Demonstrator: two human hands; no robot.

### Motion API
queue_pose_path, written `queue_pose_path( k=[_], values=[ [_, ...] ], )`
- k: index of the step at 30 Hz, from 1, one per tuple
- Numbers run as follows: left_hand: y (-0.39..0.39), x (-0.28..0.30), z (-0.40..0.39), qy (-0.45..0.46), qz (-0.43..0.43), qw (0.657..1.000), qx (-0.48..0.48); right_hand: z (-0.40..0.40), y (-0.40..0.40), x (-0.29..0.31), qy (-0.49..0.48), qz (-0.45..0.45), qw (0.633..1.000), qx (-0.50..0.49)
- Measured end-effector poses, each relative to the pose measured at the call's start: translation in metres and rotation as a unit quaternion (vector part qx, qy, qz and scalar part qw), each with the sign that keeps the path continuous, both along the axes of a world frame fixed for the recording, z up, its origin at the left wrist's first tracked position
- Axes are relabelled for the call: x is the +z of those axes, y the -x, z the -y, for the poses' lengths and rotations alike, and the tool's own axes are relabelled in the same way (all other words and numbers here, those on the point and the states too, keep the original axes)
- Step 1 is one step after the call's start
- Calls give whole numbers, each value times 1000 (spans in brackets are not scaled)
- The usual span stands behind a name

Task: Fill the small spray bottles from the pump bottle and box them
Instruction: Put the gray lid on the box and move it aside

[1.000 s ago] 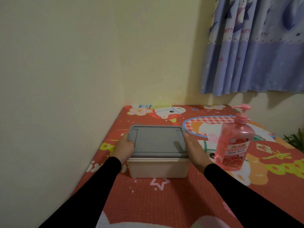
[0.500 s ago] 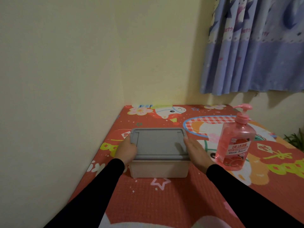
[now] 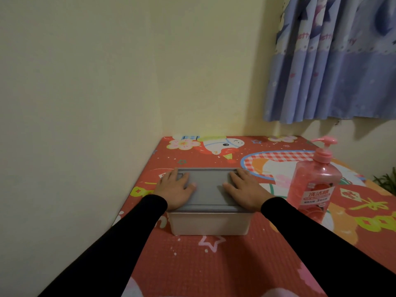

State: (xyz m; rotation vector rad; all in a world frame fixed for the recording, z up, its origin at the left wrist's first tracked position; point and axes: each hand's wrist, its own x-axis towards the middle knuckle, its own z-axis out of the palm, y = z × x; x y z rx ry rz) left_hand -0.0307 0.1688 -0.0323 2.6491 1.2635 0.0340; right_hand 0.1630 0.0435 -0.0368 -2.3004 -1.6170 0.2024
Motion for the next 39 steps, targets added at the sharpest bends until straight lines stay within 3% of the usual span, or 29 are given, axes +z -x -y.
queue_pose_path(
  k=[6,9,18,20,22,25,28,31,39],
  values=[
    [-1,-4,2,9,-28,1000,3,-1,-1,1,46,10,999,6],
    [-1,-2,4,16,-33,999,2,-3,-4,-2,70,56,995,33],
    [-3,-3,-1,41,-30,999,-3,-6,-4,-7,21,-45,999,-19],
    [-2,-6,-4,37,17,999,-2,-5,-5,-8,-2,-67,998,-20],
    [-1,-11,-4,28,124,992,22,-5,-7,-12,-31,-94,993,-58],
    [4,-12,1,36,243,959,140,-2,-8,-15,-55,-96,984,-139],
    [5,-12,3,133,247,931,231,2,-7,-13,-37,-177,959,-219],
    [5,-13,4,116,262,925,248,3,-6,-12,-27,-223,946,-234],
    [2,-3,18,3,229,947,227,10,7,-2,-102,-106,963,-224]
  ],
)
